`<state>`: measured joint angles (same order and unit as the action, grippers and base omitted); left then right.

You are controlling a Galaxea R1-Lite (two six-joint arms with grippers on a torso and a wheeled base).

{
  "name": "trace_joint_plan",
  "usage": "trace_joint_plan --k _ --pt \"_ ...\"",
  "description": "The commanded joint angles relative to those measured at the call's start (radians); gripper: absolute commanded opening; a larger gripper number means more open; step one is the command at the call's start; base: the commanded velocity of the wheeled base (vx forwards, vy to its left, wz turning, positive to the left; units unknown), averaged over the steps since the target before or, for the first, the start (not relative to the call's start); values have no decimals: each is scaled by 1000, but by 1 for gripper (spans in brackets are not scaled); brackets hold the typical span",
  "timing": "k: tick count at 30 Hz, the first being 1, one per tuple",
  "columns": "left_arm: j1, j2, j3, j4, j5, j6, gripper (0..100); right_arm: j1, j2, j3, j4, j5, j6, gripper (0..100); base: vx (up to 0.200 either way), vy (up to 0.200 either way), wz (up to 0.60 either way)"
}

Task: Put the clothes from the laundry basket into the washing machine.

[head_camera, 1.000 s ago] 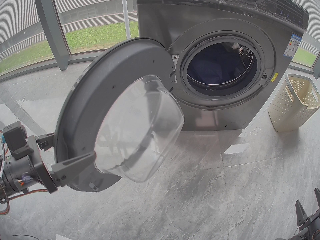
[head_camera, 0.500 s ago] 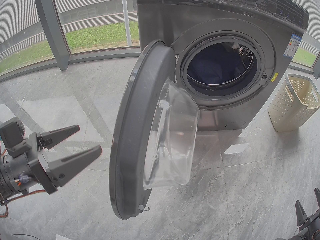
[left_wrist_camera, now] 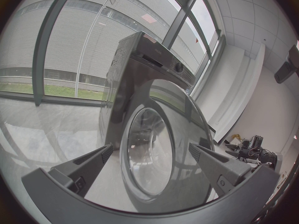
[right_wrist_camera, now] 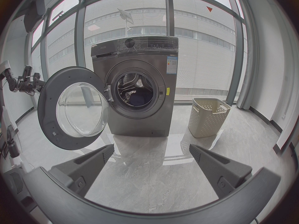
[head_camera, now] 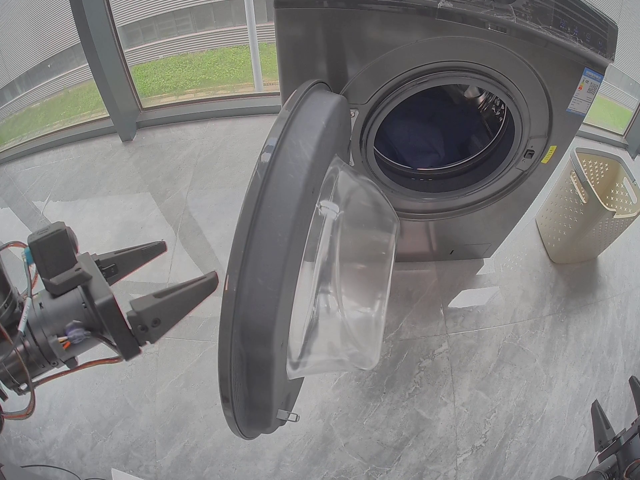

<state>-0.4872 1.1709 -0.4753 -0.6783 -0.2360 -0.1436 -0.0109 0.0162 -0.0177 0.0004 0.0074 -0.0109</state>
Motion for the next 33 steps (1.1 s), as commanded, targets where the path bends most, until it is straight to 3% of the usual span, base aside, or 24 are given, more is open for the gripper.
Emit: trace_joint_plan --k 1,5,12,33 --pt "-70 113 -20 -66 3 2 100 0 -15 18 0 0 0 100 0 0 0" --pt "-139 178 -59 -127 24 1 100 0 -15 18 0 0 0 100 0 0 0" --pt "-234 280 -146 -135 69 2 100 0 -15 18 0 0 0 100 0 0 0" --pt "-300 619 -474 -248 118 1 100 0 -15 18 0 0 0 100 0 0 0"
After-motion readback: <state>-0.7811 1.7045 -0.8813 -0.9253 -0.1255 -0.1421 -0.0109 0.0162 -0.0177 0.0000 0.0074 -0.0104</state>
